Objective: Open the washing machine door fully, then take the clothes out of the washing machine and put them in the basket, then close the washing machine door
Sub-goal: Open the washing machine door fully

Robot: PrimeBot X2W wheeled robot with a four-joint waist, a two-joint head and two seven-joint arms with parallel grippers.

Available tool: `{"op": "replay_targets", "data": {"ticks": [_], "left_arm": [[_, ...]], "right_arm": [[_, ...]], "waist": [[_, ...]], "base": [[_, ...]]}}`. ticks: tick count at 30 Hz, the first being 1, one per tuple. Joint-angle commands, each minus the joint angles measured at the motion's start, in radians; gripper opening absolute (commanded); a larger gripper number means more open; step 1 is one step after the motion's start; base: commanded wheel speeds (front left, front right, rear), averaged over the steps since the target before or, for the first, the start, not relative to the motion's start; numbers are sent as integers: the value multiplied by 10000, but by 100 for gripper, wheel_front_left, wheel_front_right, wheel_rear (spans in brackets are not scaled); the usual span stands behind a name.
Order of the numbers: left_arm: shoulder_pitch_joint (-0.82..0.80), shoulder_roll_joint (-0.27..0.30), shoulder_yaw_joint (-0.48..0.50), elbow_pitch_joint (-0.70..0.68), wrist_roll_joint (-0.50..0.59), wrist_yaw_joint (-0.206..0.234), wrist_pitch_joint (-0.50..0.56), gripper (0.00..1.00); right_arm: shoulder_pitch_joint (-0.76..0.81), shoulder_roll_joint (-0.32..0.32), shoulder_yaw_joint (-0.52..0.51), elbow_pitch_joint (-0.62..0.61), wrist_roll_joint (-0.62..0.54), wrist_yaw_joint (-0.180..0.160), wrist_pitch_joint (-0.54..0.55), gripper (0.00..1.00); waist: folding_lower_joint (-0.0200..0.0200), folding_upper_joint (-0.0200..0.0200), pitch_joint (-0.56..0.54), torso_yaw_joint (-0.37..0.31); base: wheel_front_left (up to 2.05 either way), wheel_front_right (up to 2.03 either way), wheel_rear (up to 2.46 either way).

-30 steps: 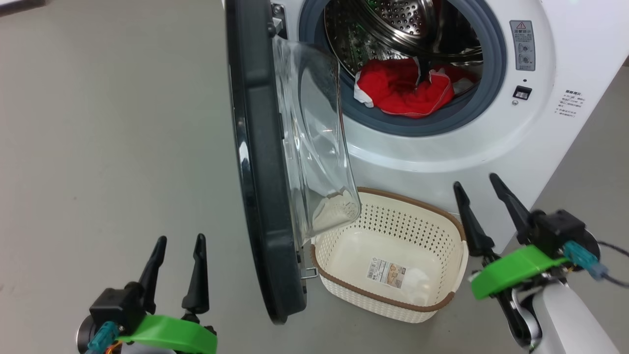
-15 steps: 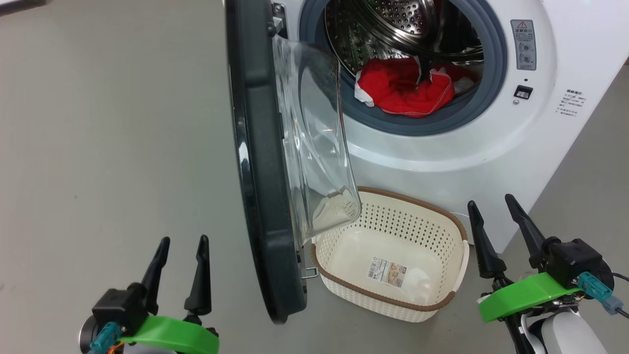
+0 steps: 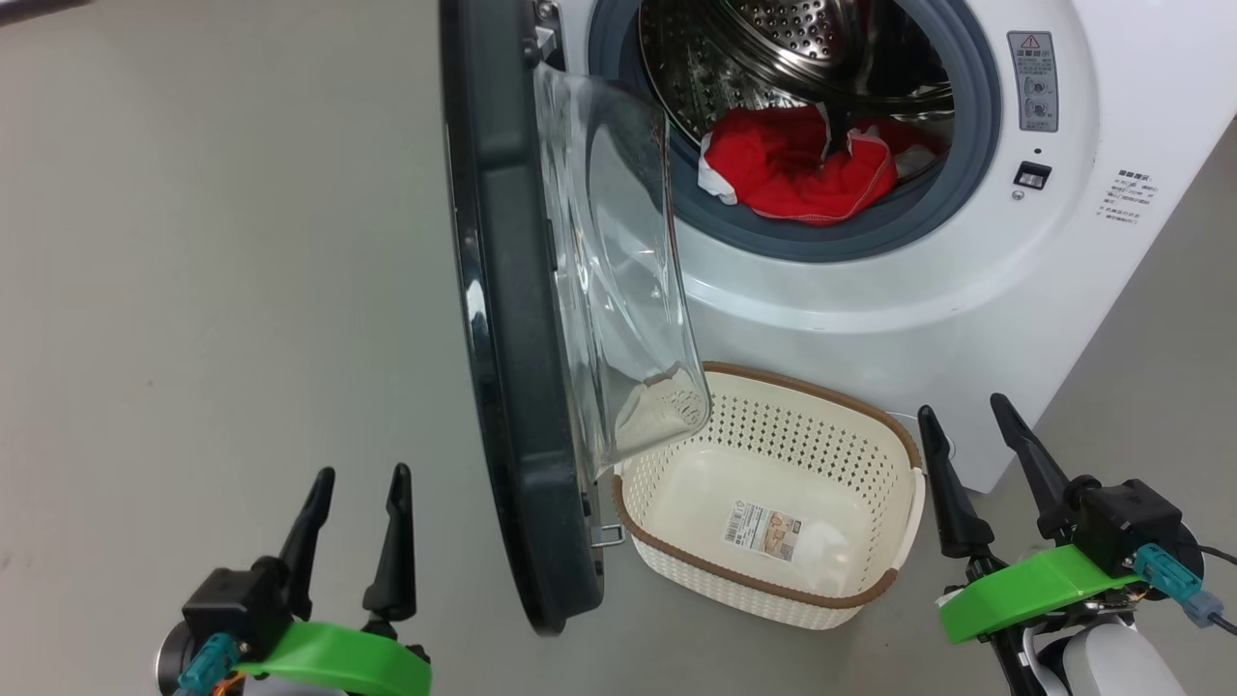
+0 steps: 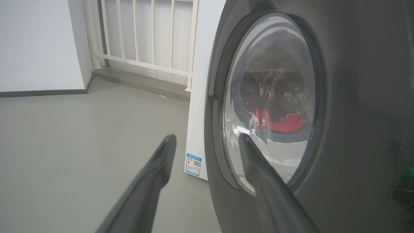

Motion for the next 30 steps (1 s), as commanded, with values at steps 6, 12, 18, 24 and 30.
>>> {"op": "replay_targets", "data": {"ticks": [6,12,18,24,30], "left_arm": [[-310,177,396,-384,108,91,-78,0],[-888,177,548,-1263,286,170,-78,0],[-1524,177,393,-2657,214,413,-78,0],[-1974,177,-198,-4082,244,520,2,0],[-2047,177,-1243,-5216,-192,589,634,0]], "right_arm": [[-109,15,245,-188,159,63,-64,100],[-185,16,399,-123,314,63,-64,100],[-222,16,477,-79,392,63,-64,100],[-188,16,486,-10,462,63,-64,100],[-193,16,523,-17,487,63,-64,100]], "waist": [[0,0,-20,2],[0,0,-67,6],[0,0,-102,3],[0,0,-169,-23],[0,0,-142,-183]], "base": [[0,0,0],[0,0,0],[0,0,0],[0,0,0],[0,0,0]]}}
